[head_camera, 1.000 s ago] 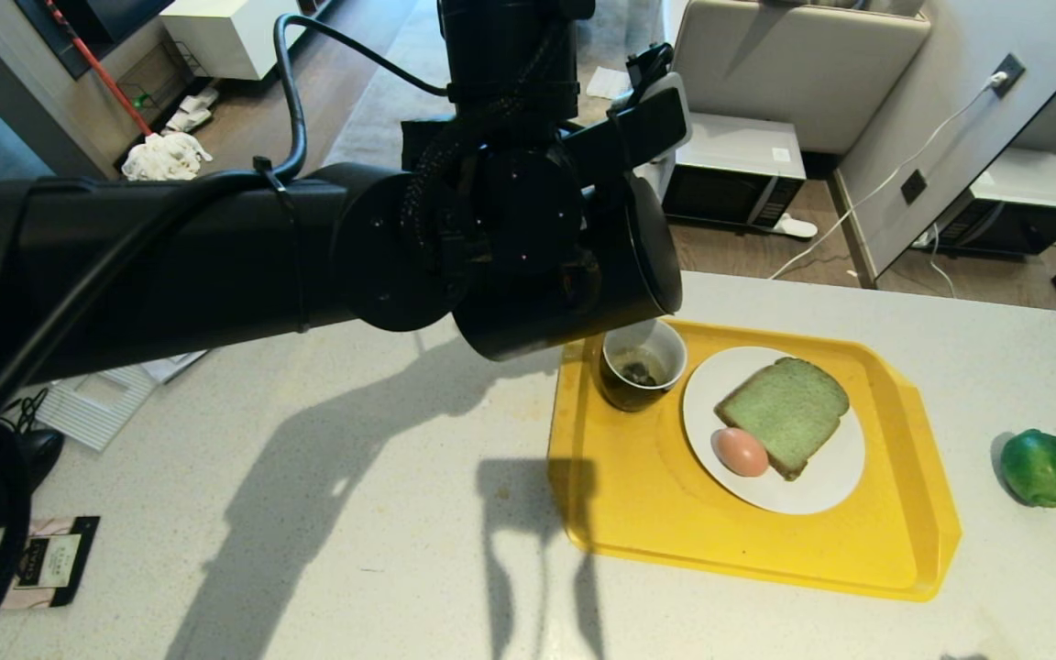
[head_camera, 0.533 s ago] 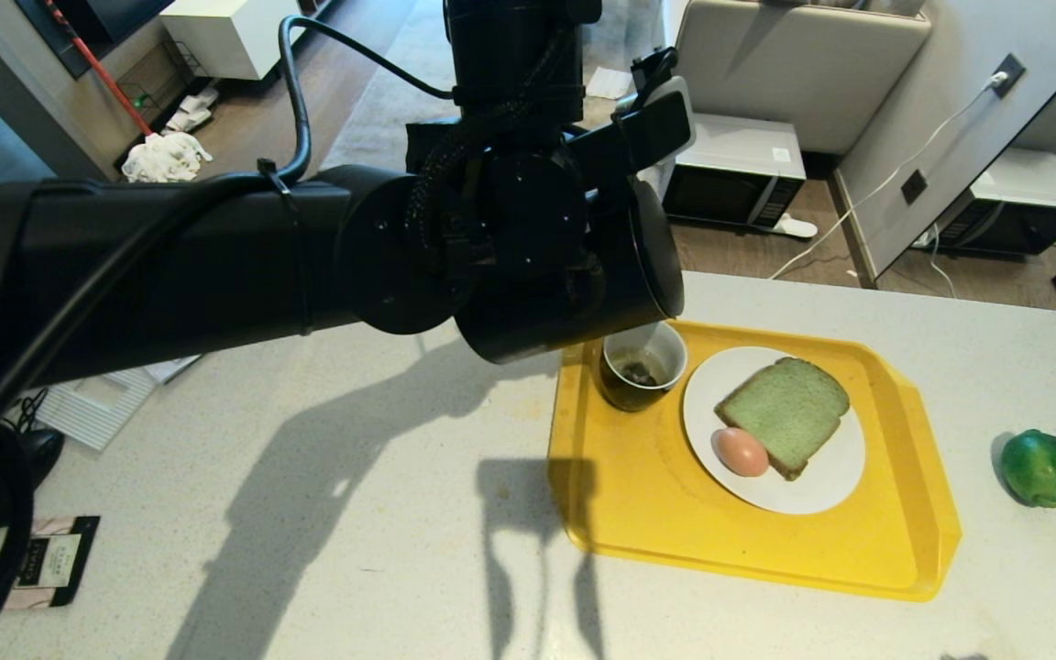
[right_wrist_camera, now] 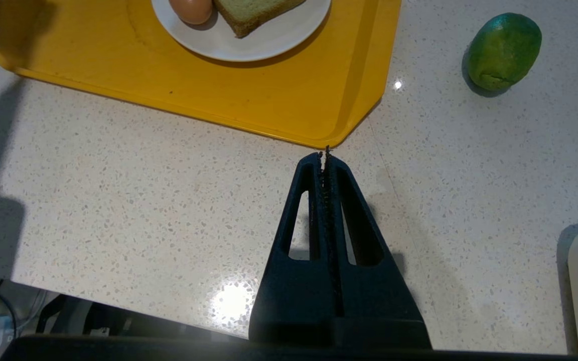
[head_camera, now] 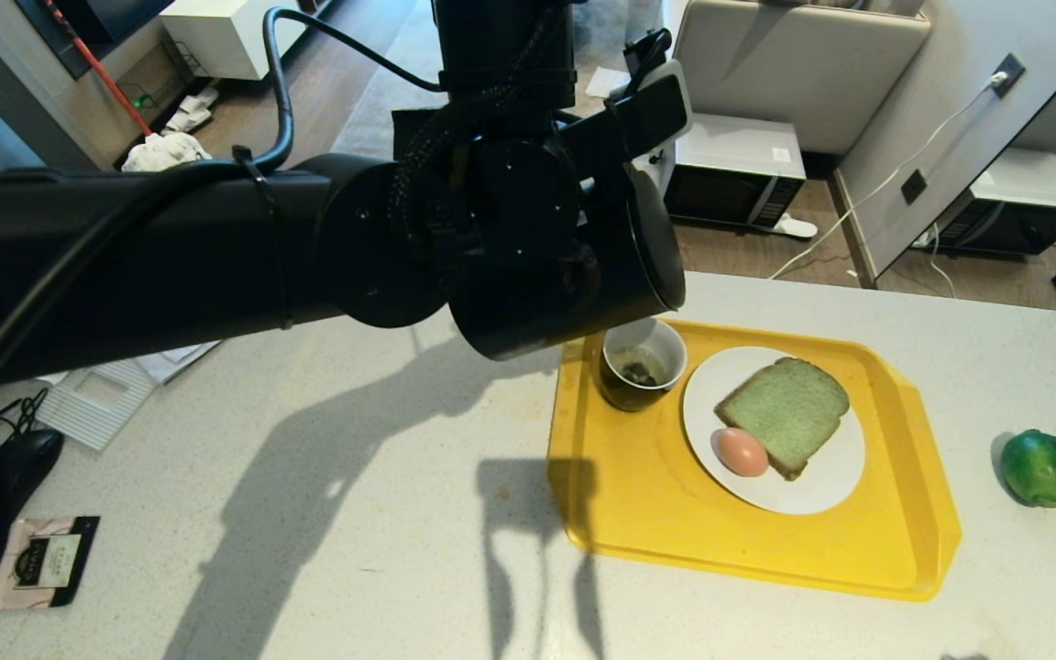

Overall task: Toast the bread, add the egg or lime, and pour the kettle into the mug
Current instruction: Pour water into a cup, then put the kettle back

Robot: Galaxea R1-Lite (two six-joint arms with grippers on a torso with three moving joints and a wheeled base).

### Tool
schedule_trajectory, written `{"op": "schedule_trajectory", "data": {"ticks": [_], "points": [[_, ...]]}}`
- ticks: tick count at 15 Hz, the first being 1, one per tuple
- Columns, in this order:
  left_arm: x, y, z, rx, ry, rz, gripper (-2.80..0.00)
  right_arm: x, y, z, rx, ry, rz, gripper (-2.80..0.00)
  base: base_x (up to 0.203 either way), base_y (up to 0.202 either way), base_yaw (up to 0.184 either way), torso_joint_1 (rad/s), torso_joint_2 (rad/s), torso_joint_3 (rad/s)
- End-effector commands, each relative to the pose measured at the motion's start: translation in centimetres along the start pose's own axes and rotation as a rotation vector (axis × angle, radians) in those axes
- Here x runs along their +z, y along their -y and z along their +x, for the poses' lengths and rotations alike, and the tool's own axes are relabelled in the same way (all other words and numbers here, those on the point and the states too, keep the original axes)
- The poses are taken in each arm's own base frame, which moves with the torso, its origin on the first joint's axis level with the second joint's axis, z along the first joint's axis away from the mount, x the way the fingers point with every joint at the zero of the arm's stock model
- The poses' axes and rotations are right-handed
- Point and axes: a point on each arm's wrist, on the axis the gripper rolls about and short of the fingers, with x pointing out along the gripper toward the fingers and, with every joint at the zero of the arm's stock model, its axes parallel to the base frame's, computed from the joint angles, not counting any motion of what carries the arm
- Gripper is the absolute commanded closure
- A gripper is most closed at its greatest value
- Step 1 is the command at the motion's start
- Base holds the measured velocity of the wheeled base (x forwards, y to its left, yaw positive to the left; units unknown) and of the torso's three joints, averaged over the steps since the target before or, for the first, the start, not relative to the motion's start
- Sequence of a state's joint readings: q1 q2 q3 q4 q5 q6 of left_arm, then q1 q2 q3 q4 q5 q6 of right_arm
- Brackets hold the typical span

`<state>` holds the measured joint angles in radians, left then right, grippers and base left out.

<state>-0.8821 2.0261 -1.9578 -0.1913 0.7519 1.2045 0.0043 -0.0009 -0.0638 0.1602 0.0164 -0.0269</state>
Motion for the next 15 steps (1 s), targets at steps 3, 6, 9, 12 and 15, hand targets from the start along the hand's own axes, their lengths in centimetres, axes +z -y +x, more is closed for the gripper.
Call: {"op": "schedule_trajectory", "data": {"ticks": [3,6,9,12,15], "points": [[-0.1,-1.8,-0.8,0.028,0.005,-0.058,0.00,0.0,0.0,0.0,0.001,-0.003,-0.001,0.00,0.000,0.000,0.000,0.000,0.00,0.000],[-0.6,-4.3,-1.9,0.084,-0.034,-0.135,0.00,0.0,0.0,0.0,0.001,-0.002,-0.001,0.00,0.000,0.000,0.000,0.000,0.00,0.000],[-1.4,-7.1,-3.4,0.142,-0.065,-0.254,0.00,0.0,0.0,0.0,0.001,-0.002,-0.001,0.00,0.000,0.000,0.000,0.000,0.00,0.000],[-3.4,-9.6,-4.9,0.169,-0.083,-0.332,0.00,0.0,0.0,0.0,0.001,-0.003,-0.001,0.00,0.000,0.000,0.000,0.000,0.00,0.000],[-5.7,-11.3,-6.2,0.198,-0.101,-0.439,0.00,0.0,0.0,0.0,0.001,-0.003,-0.001,0.00,0.000,0.000,0.000,0.000,0.00,0.000]]}}
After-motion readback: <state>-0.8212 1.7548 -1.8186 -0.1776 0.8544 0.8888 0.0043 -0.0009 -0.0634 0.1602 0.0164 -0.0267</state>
